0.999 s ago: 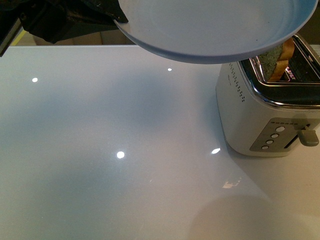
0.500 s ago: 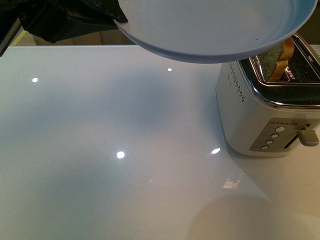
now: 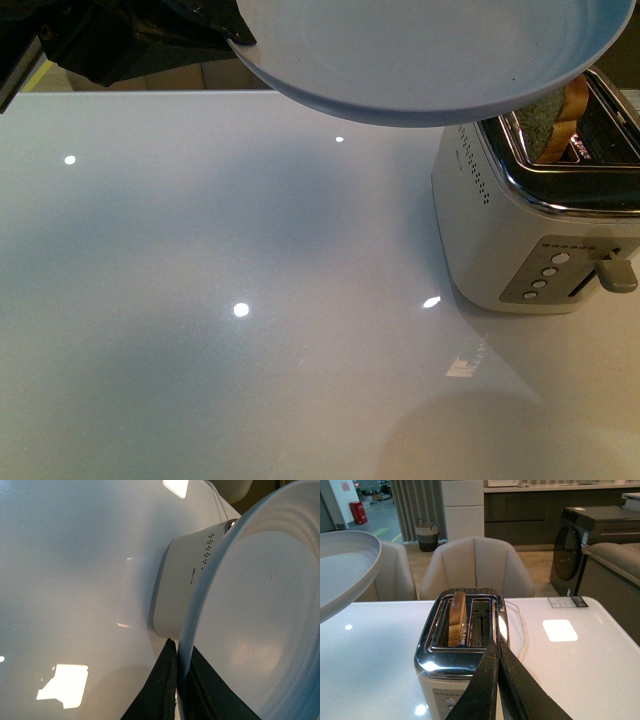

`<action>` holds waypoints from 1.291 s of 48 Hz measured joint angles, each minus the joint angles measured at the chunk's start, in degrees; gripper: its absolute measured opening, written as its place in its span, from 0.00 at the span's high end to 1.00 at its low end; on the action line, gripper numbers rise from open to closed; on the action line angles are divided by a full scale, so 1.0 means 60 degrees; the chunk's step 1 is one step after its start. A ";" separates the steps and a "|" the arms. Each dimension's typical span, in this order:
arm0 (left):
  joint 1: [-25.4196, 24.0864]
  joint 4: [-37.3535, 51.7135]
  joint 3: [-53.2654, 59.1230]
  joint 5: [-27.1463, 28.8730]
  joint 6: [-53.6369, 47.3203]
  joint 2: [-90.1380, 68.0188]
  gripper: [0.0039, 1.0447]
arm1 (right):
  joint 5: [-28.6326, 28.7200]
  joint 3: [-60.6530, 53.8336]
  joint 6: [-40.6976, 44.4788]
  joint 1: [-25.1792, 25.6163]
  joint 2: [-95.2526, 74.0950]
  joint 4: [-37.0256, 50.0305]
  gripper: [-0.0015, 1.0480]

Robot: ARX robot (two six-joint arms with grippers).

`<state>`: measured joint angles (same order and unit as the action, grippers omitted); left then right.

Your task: Left arm holds plate, right arm toasts bread

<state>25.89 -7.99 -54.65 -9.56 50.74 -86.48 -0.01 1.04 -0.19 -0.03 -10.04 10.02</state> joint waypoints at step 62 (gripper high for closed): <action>0.0000 0.0004 -0.0011 -0.0004 0.0000 0.0018 0.97 | 0.0000 0.0000 0.0004 -0.0004 0.1606 -0.1654 0.09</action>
<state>25.89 -7.97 -54.72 -9.58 50.74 -86.37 -0.01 1.04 -0.16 -0.05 -0.40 0.10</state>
